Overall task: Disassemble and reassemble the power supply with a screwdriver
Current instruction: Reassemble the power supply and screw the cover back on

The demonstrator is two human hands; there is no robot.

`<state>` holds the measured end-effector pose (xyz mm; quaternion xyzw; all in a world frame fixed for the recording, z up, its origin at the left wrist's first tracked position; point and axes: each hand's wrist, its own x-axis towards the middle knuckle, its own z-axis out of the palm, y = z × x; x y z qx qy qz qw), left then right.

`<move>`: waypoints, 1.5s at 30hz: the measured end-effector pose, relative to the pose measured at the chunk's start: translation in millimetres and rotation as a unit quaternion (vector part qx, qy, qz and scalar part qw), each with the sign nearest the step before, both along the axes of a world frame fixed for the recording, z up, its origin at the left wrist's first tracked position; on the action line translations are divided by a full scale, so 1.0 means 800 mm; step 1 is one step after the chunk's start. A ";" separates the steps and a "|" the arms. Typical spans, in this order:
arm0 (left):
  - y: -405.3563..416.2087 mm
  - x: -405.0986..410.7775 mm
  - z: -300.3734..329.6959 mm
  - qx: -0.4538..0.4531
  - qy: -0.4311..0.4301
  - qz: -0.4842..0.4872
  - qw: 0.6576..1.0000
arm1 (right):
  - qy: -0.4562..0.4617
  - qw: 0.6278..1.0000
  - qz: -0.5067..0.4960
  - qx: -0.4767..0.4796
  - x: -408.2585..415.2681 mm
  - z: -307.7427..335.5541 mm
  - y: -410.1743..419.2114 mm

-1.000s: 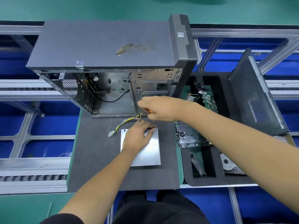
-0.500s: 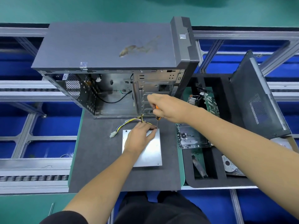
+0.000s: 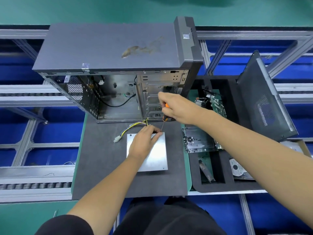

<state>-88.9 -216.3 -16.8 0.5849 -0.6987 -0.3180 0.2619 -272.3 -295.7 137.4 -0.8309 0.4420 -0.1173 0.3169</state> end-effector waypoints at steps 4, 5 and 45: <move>0.001 0.000 0.003 0.024 0.020 0.004 1.000 | -0.001 1.000 0.000 -0.002 -0.001 0.001 -0.001; 0.001 0.000 0.004 0.028 0.023 0.005 0.999 | 0.003 1.000 0.005 -0.003 0.000 0.001 -0.001; -0.001 -0.002 -0.003 -0.040 -0.027 0.002 0.999 | 0.104 0.989 0.092 -0.043 0.035 -0.004 0.005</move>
